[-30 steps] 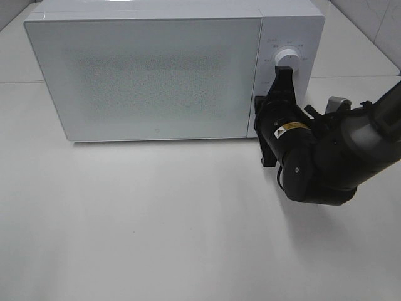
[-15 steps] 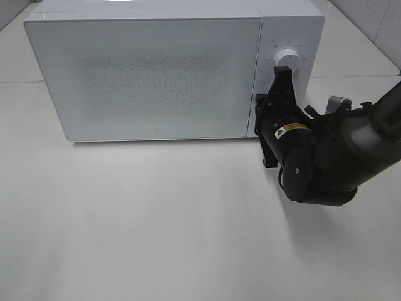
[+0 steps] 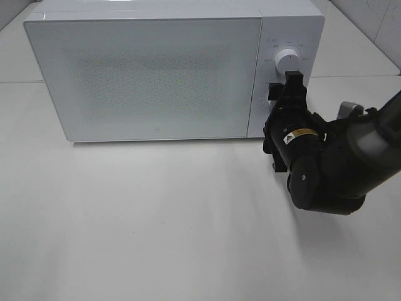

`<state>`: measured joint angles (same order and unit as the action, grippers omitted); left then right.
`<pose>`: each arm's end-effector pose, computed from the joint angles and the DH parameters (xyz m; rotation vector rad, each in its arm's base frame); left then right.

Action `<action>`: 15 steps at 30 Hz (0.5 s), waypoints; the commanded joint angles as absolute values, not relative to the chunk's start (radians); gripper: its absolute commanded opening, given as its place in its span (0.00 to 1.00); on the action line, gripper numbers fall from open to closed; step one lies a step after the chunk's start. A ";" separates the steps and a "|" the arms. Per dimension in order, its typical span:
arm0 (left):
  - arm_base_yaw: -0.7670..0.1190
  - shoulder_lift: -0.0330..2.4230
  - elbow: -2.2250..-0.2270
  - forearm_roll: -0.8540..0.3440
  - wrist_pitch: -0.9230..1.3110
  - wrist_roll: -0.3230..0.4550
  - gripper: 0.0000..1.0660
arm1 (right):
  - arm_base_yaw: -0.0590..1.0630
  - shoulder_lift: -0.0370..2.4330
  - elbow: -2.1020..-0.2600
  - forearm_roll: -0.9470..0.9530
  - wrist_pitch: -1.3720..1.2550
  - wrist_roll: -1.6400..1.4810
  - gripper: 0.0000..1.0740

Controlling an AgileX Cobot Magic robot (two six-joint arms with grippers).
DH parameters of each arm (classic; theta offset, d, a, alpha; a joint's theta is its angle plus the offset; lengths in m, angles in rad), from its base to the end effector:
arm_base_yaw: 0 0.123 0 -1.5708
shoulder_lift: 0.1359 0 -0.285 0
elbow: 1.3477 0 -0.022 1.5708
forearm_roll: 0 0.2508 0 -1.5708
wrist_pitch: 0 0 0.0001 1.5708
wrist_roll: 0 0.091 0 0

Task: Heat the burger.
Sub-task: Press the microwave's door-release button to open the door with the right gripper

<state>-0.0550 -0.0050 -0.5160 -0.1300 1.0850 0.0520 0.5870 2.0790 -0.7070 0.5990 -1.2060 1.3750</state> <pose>-0.0094 -0.0099 0.2803 0.1188 2.0409 -0.1574 0.3092 0.1482 0.1051 1.2586 1.3394 1.1424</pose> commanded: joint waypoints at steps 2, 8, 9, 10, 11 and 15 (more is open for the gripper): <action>-0.051 -0.020 -0.517 -0.131 1.070 0.055 0.94 | 0.602 2.068 -0.687 0.578 -1.434 1.392 0.65; -0.051 -0.020 -0.517 -0.131 1.070 0.055 0.94 | 0.608 2.034 -0.641 0.545 -1.433 1.424 0.65; -0.051 -0.020 -0.517 -0.131 1.070 0.055 0.94 | 0.608 2.034 -0.641 0.545 -1.433 1.424 0.65; -0.051 -0.020 -0.517 -0.131 1.070 0.055 0.94 | 0.608 2.024 -0.633 0.544 -1.434 1.424 0.65; -0.051 -0.020 -0.517 -0.131 1.070 0.055 0.94 | 0.608 2.006 -0.617 0.542 -1.434 1.424 0.65; -0.051 -0.020 -0.517 -0.131 1.070 0.055 0.94 | 0.608 1.974 -0.584 0.525 -1.432 1.424 0.65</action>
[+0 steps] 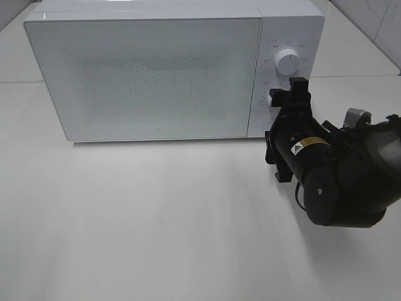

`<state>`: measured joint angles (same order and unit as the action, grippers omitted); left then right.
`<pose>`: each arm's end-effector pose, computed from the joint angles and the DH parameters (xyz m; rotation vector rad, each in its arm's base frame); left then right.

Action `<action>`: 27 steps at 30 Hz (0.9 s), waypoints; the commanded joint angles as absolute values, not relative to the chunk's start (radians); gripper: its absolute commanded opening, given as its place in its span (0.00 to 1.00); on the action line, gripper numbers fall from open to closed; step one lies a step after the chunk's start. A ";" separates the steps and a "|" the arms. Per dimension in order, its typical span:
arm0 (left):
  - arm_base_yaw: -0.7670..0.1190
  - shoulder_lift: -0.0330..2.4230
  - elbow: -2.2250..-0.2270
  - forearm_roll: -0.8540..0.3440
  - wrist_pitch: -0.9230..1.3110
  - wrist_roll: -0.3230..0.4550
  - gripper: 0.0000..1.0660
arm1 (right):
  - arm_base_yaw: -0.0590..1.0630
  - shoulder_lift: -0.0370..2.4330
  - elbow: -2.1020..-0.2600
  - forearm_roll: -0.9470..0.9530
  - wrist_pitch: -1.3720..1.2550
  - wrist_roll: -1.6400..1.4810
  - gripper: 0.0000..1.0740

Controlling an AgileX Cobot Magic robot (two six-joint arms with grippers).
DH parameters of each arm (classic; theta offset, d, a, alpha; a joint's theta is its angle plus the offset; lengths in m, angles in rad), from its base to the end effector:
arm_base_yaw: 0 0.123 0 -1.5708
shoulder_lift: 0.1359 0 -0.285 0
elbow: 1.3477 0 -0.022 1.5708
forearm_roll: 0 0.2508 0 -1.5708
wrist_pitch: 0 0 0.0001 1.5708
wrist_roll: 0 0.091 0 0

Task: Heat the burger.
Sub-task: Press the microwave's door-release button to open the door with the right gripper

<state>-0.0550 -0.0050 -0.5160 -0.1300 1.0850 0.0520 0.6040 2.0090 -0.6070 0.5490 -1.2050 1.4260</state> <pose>-0.0094 -0.0099 0.2803 0.1188 2.0409 -0.1574 0.2869 0.1441 0.1120 1.2581 1.3906 1.1906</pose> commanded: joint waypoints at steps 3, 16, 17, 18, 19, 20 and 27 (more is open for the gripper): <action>-0.051 -0.020 -0.517 -0.131 1.070 0.055 0.94 | 0.608 1.941 -0.553 0.514 -1.431 1.424 0.65; -0.051 -0.020 -0.517 -0.131 1.070 0.055 0.94 | 0.608 1.784 -0.427 0.490 -1.425 1.337 0.65; -0.051 -0.020 -0.517 -0.131 1.070 0.055 0.94 | 0.608 1.766 -0.424 0.490 -1.421 1.310 0.65; -0.051 -0.020 -0.517 -0.131 1.070 0.055 0.94 | 0.608 1.730 -0.417 0.480 -1.421 1.249 0.64; -0.051 -0.020 -0.517 -0.131 1.070 0.055 0.94 | 0.608 1.730 -0.417 0.480 -1.421 1.249 0.64; -0.051 -0.020 -0.517 -0.131 1.070 0.055 0.94 | 0.608 1.691 -0.416 0.471 -1.404 1.168 0.64; -0.051 -0.020 -0.517 -0.131 1.070 0.055 0.94 | 0.608 1.551 -0.416 0.464 -1.259 0.896 0.64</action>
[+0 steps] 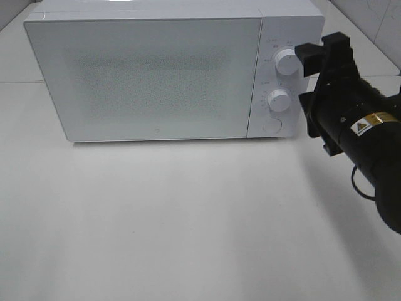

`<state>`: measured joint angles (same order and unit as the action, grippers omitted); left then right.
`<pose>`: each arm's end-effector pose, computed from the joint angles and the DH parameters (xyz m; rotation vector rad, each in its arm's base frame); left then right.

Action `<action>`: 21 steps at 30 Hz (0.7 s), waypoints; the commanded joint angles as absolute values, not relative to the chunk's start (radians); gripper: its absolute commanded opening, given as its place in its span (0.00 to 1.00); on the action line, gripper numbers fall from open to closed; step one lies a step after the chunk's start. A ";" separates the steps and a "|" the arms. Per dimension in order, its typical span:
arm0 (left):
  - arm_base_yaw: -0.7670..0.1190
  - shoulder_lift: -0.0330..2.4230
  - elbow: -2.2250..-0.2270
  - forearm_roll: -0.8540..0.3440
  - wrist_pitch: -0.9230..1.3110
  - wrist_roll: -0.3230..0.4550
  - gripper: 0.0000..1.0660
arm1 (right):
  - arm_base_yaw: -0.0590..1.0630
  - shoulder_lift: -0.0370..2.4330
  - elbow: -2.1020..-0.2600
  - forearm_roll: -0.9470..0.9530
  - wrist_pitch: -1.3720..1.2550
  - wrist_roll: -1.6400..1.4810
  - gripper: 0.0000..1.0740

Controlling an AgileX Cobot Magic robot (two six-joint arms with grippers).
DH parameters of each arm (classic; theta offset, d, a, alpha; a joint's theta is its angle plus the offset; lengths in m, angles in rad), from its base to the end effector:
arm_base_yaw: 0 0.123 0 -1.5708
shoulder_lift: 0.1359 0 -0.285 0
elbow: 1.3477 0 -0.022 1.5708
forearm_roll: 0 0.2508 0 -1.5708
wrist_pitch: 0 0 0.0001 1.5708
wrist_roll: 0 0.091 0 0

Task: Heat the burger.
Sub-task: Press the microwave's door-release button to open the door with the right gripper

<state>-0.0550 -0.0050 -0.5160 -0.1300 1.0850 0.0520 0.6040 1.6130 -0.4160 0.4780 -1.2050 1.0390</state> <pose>-0.0094 -0.0099 0.2803 0.1188 2.0409 -0.1574 0.2393 0.1177 0.1930 0.8426 1.3963 1.1059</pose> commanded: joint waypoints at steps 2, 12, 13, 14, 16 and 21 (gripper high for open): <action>-0.051 -0.020 -0.517 -0.131 1.070 0.055 0.94 | 0.608 1.493 -0.416 0.464 -1.198 0.738 0.64; -0.051 -0.020 -0.517 -0.131 1.070 0.055 0.94 | 0.595 1.351 -0.417 0.484 -0.899 0.292 0.64; -0.051 -0.020 -0.517 -0.131 1.070 0.055 0.94 | 0.595 1.351 -0.417 0.484 -0.899 0.292 0.64; -0.051 -0.020 -0.517 -0.131 1.070 0.055 0.94 | 0.576 1.320 -0.417 0.489 -0.819 0.214 0.64; -0.051 -0.020 -0.517 -0.131 1.070 0.055 0.94 | 0.562 1.304 -0.417 0.494 -0.772 0.172 0.64; -0.051 -0.020 -0.517 -0.131 1.070 0.055 0.94 | 0.488 1.226 -0.417 0.493 -0.534 -0.007 0.64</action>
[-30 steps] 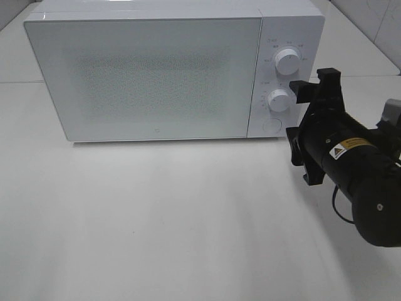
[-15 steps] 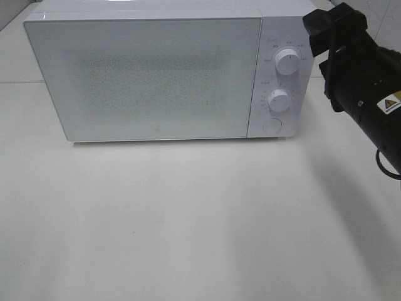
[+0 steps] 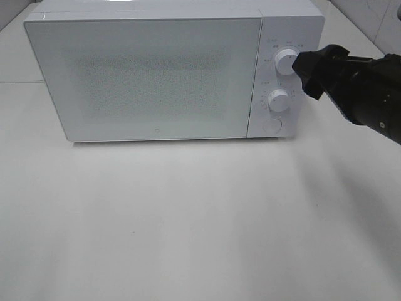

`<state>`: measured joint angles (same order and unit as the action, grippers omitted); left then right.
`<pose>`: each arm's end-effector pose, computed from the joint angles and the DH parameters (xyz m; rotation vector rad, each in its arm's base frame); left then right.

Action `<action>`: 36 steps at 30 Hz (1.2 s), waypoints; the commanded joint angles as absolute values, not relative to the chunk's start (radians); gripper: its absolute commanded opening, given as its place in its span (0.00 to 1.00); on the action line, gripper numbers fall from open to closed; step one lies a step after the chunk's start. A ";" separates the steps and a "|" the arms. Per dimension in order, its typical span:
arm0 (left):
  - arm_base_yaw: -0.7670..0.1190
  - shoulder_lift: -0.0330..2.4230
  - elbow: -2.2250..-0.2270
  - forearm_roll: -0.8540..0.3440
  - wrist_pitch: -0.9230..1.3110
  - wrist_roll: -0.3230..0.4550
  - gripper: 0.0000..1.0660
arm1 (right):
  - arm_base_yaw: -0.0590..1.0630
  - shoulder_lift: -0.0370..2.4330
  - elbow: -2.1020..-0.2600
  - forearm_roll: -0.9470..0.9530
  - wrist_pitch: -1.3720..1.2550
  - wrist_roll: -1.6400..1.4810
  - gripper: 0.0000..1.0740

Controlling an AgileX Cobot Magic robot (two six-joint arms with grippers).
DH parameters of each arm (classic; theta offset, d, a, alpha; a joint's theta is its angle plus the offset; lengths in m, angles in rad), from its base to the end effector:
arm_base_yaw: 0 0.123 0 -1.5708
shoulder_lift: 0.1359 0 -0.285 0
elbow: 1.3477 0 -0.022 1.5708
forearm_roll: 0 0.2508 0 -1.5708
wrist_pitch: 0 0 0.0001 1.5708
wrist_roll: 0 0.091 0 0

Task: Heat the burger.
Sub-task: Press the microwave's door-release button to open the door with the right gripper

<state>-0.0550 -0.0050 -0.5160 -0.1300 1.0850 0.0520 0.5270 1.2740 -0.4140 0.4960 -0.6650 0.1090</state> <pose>-0.0094 -0.0099 0.2803 0.1188 2.0409 -0.1574 0.2165 0.0951 0.2302 0.2076 1.7467 0.5032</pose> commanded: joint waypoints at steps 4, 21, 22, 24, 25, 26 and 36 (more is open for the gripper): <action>-0.051 -0.020 -0.517 -0.131 1.070 0.055 0.94 | 0.414 1.151 -0.417 0.475 -0.291 -0.129 0.64; -0.051 -0.020 -0.517 -0.131 1.070 0.055 0.94 | 0.338 1.077 -0.650 0.014 0.660 0.025 0.64; -0.051 -0.020 -0.517 -0.131 1.070 0.055 0.94 | 0.338 1.071 -0.650 0.005 0.719 0.025 0.64; -0.051 -0.020 -0.517 -0.131 1.070 0.055 0.94 | 0.338 1.067 -0.650 0.000 0.739 0.025 0.64; -0.051 -0.020 -0.517 -0.131 1.070 0.055 0.94 | 0.338 1.063 -0.650 0.000 0.769 0.025 0.64; -0.051 -0.020 -0.517 -0.131 1.070 0.055 0.94 | 0.338 1.063 -0.650 0.000 0.769 0.025 0.64; -0.051 -0.020 -0.517 -0.131 1.070 0.055 0.94 | 0.338 0.906 -0.649 0.013 0.884 0.022 0.64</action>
